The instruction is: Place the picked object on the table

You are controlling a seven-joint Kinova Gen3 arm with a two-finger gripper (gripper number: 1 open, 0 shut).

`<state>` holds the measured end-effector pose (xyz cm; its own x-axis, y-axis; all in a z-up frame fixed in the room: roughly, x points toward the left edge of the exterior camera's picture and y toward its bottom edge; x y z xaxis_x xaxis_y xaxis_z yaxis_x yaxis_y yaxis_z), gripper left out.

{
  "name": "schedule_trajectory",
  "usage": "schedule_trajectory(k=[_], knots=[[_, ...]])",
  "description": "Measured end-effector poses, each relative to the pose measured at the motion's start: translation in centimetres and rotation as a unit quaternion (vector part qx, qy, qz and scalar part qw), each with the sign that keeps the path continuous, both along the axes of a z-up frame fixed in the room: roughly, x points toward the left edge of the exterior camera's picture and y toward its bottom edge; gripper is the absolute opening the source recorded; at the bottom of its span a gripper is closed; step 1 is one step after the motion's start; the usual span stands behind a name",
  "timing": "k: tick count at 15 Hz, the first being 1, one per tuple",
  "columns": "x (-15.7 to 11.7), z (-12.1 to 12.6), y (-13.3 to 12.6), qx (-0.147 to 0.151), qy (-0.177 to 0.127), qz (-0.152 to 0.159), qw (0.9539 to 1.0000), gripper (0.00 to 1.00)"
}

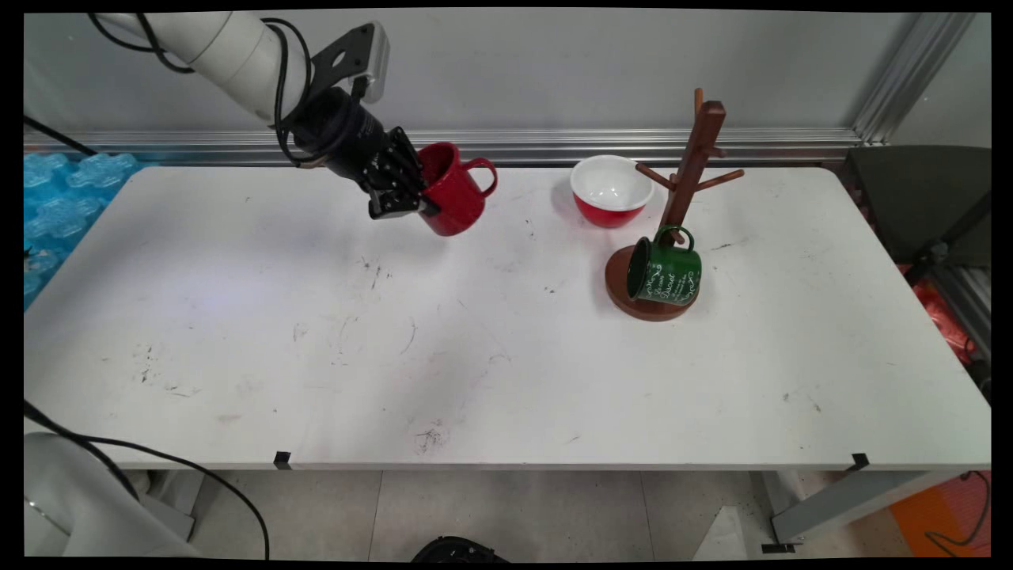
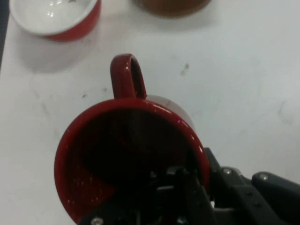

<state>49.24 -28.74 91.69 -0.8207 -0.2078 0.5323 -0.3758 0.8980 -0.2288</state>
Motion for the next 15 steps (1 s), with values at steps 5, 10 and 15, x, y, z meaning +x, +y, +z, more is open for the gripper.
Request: schedule_trajectory(k=[5,10,15], knots=[[0.8,-0.8,-0.6,-0.006,-0.047,-0.01,0.9988,0.0],[1.2,-2.1,-1.2,-0.006,-0.084,-0.02,0.9963,0.0],[1.2,-3.7,-1.6,-0.001,-0.107,-0.024,0.994,0.0]])
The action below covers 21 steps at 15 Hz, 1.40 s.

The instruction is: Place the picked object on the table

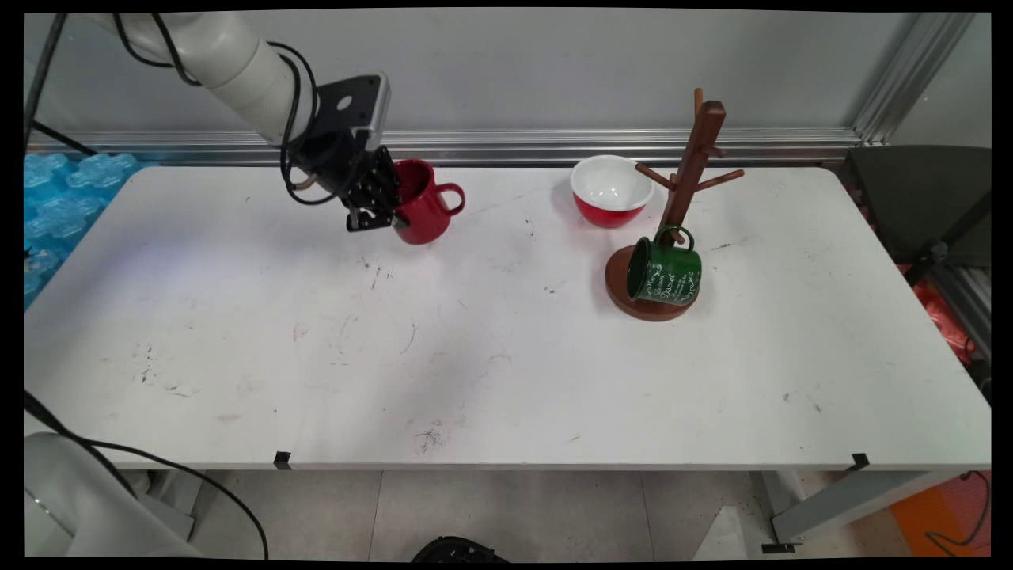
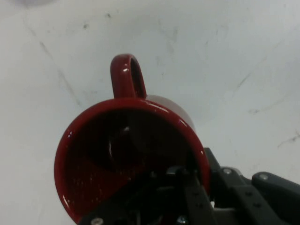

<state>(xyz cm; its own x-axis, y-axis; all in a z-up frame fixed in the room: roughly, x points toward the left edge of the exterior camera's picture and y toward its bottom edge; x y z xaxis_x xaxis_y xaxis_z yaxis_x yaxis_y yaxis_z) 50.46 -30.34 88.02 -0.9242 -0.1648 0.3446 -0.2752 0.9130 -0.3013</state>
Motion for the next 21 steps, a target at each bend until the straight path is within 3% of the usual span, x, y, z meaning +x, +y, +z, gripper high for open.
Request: schedule_trajectory(k=[7,21], knots=[[-0.9,-2.5,-0.6,0.017,-0.014,0.015,0.9996,0.0],[-3.2,-4.6,-1.3,0.035,-0.015,0.057,0.9976,0.0]])
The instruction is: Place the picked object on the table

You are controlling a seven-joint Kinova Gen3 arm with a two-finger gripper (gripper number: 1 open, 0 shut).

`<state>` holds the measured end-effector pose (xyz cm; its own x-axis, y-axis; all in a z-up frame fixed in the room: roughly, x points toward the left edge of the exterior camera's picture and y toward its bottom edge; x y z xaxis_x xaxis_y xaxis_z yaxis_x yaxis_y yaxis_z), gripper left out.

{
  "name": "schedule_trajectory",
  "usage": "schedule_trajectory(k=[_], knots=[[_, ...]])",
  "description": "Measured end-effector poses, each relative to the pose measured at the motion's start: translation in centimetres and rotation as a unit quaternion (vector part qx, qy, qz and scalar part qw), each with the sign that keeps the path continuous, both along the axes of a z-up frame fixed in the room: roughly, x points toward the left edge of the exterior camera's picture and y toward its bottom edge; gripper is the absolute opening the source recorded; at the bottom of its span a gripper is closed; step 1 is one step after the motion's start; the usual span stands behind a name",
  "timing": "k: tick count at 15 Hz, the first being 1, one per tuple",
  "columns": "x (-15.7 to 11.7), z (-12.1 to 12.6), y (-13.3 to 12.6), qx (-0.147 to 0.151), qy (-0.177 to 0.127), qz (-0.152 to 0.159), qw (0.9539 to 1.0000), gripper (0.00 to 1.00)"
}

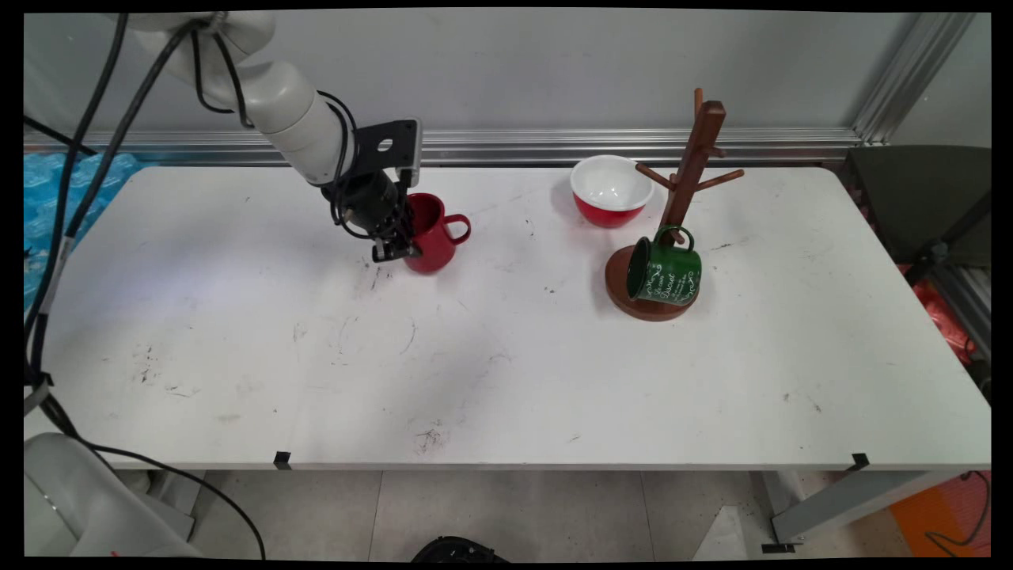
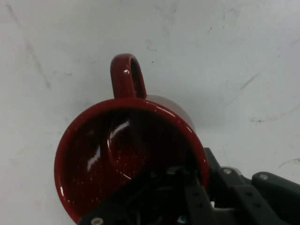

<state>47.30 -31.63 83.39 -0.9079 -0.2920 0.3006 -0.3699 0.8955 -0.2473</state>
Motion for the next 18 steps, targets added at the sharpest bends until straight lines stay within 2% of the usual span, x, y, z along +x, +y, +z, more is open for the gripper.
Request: schedule_trajectory(k=[9,10,18], knots=[[-1.0,-0.9,-0.2,0.0,0.0,0.008,1.0,0.0],[-1.1,-0.9,-0.2,0.0,0.001,0.009,1.0,1.0],[-1.7,-0.7,-0.3,-0.006,0.008,0.009,0.9999,1.0]])
